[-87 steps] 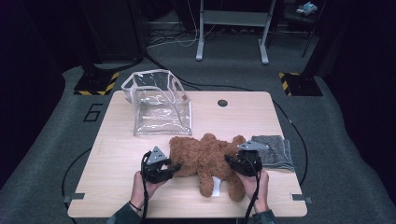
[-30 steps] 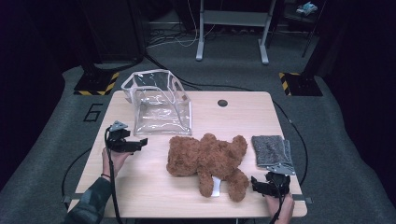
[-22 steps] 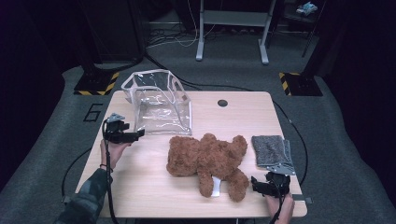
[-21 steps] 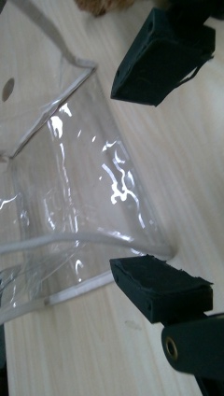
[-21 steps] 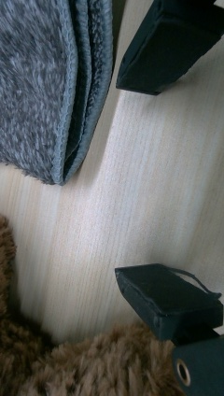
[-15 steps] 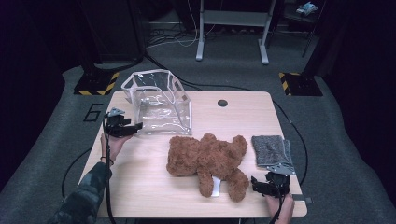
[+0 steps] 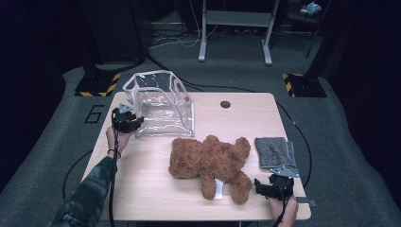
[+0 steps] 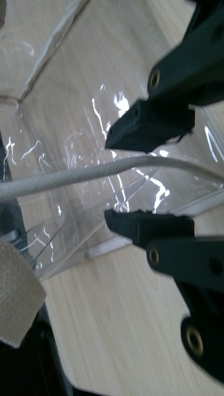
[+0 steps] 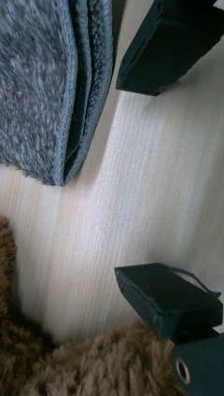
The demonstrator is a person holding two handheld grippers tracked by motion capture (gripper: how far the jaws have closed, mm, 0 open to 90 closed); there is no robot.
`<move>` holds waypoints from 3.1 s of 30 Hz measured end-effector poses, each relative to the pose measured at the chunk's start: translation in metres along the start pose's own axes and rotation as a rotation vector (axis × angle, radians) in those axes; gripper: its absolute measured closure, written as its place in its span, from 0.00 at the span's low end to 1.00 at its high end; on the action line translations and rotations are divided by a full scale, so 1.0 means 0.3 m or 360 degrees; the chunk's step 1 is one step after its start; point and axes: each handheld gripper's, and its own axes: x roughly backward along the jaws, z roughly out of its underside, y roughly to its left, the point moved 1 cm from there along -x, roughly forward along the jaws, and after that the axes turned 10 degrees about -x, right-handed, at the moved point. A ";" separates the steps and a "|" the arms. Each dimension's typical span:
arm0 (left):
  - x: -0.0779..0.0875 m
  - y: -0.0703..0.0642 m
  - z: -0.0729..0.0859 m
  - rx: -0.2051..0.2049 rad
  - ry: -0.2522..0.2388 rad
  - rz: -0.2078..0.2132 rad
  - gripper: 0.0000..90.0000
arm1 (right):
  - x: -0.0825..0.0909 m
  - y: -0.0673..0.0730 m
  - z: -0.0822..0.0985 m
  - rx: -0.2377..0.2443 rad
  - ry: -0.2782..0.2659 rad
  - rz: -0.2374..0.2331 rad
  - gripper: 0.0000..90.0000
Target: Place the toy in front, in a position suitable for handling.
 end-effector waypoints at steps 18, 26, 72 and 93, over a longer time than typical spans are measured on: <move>0.014 0.027 0.020 0.0167 -0.0012 -0.0130 0.96 | 0.000 -0.001 0.000 0.0006 -0.0007 0.0001 0.10; 0.035 0.063 0.041 0.0201 0.0003 -0.0179 0.96 | 0.000 -0.001 0.001 0.0005 -0.0007 0.0001 0.10; 0.176 0.167 0.172 0.0339 0.0065 -0.0418 0.96 | 0.001 0.000 0.001 0.0005 -0.0010 0.0006 0.11; 0.269 0.074 0.131 0.0342 -0.0015 -0.0240 0.38 | 0.001 0.001 0.001 0.0004 -0.0011 0.0006 0.11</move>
